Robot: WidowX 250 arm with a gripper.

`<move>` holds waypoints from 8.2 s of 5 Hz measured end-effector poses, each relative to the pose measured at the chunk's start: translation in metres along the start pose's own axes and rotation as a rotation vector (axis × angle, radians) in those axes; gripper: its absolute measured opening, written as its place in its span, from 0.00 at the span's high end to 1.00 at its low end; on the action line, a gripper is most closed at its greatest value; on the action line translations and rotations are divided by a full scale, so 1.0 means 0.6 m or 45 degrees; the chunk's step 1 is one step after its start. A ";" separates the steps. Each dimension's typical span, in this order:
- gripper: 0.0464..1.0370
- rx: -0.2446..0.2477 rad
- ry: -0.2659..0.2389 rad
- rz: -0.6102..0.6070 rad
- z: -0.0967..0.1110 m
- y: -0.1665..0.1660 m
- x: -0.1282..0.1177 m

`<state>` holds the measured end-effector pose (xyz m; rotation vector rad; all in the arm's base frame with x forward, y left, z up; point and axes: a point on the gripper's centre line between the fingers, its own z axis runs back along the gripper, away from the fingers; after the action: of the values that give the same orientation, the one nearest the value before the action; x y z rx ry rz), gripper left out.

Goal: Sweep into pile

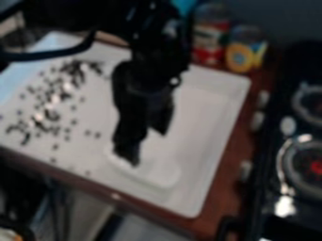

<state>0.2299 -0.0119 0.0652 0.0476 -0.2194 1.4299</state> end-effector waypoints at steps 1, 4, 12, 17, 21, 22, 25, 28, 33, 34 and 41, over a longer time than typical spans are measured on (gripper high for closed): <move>0.04 0.024 0.002 0.008 -0.007 0.003 -0.002; 0.04 0.071 -0.001 0.206 -0.038 0.013 0.005; 0.31 0.159 0.059 0.496 -0.076 0.055 0.094; 0.31 0.183 -0.025 0.585 -0.100 0.103 0.223; 0.31 0.243 -0.085 0.608 -0.132 0.024 0.283; 0.31 0.227 -0.105 0.614 -0.137 -0.012 0.296; 0.31 0.174 -0.122 0.576 -0.144 -0.101 0.304; 0.31 0.101 -0.209 0.478 -0.154 -0.181 0.321; 0.31 -0.012 0.008 0.584 -0.022 -0.135 0.316; 0.31 -0.038 0.039 0.575 0.003 -0.099 0.320; 0.31 0.218 -0.117 0.244 -0.091 0.100 0.397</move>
<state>0.2072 0.2379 0.0483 0.2384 -0.1805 1.6367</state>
